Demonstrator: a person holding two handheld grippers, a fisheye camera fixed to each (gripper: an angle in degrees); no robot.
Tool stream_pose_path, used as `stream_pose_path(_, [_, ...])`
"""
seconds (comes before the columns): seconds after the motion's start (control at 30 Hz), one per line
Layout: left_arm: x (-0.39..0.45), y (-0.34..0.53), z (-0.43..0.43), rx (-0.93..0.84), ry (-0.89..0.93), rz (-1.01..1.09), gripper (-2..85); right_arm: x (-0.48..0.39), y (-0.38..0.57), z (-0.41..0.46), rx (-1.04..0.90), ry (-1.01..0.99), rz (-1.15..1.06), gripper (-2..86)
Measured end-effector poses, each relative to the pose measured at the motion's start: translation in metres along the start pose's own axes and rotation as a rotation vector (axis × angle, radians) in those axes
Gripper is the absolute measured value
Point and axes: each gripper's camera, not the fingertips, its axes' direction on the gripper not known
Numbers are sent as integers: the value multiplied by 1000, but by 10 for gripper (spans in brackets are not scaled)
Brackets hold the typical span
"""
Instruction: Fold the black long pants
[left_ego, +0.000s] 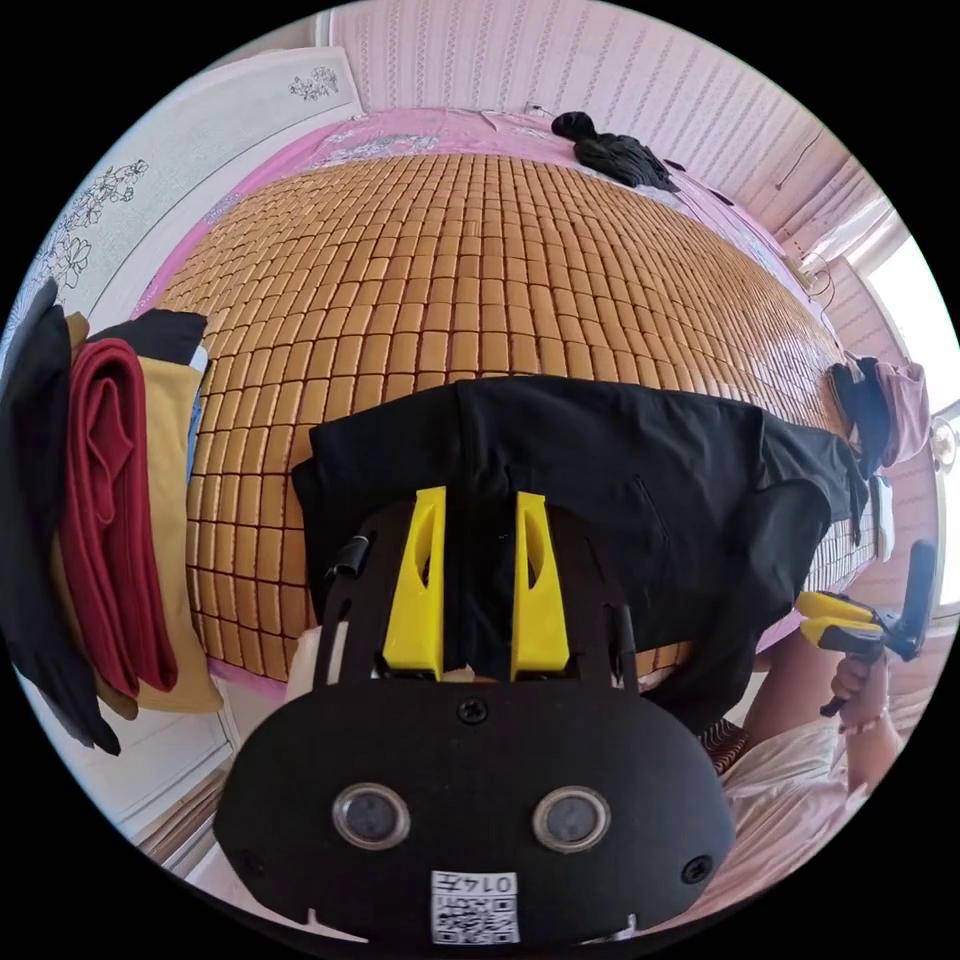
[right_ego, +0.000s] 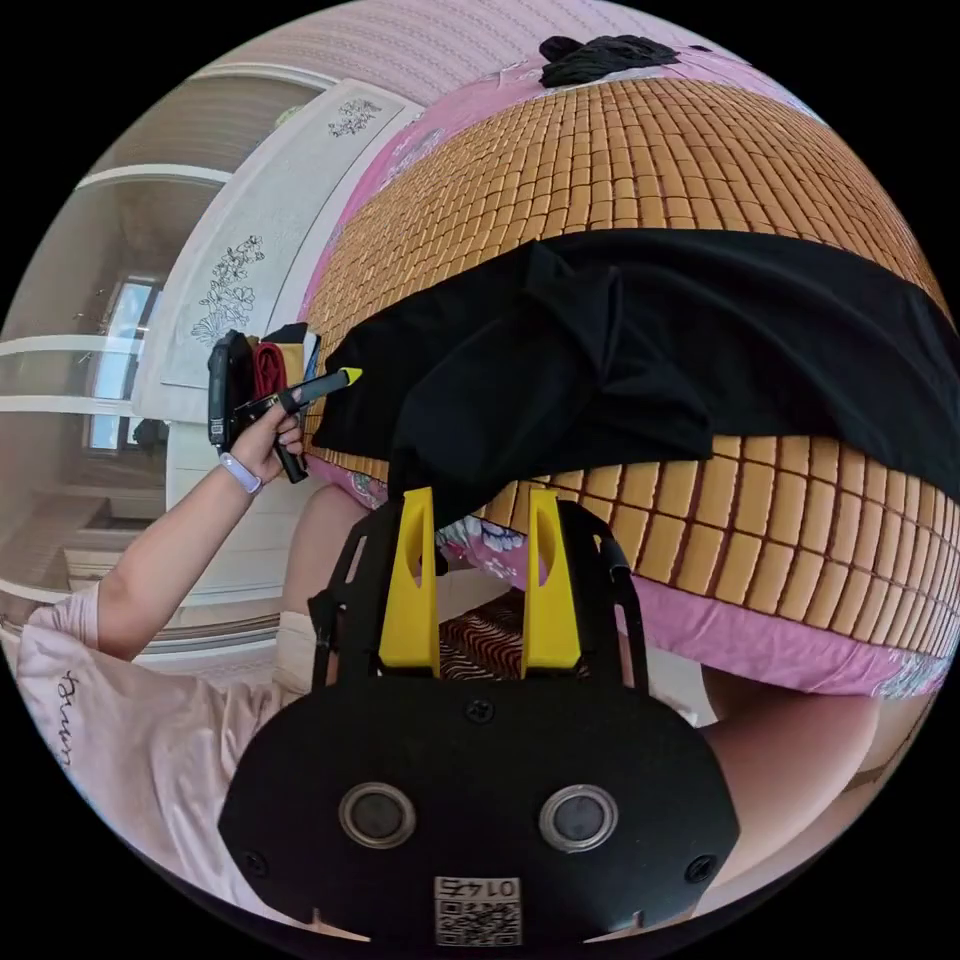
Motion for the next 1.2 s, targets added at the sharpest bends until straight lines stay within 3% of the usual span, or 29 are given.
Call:
stream_pose_path(0.13, [-12,-3,-11,-20,20,21,9,10,-16,2,-1,-27,14,67])
stream_pose_path(0.27, [-27,-4,-33,38,37,-6,-6,22,-13,-48,74,-156,-14,18])
stream_pose_path(0.47, [-65,-12,-112,352,116,-5,-9,36,10,-206,402,35,-117,8])
stream_pose_path(0.63, [-115,3,-181,674,332,-59,-9,32,50,-299,679,184,-229,7])
stream_pose_path(0.77, [-150,47,-199,793,389,-31,-7,18,91,-281,560,236,-311,8])
stream_pose_path(0.87, [-181,98,-172,700,383,-137,-4,24,113,-225,320,224,-269,8])
stream_pose_path(1.0, [-226,177,-124,485,434,-423,-4,58,135,-147,8,216,-45,9])
stream_pose_path(1.2, [-259,216,-124,433,434,-570,40,50,123,-157,14,351,-34,12])
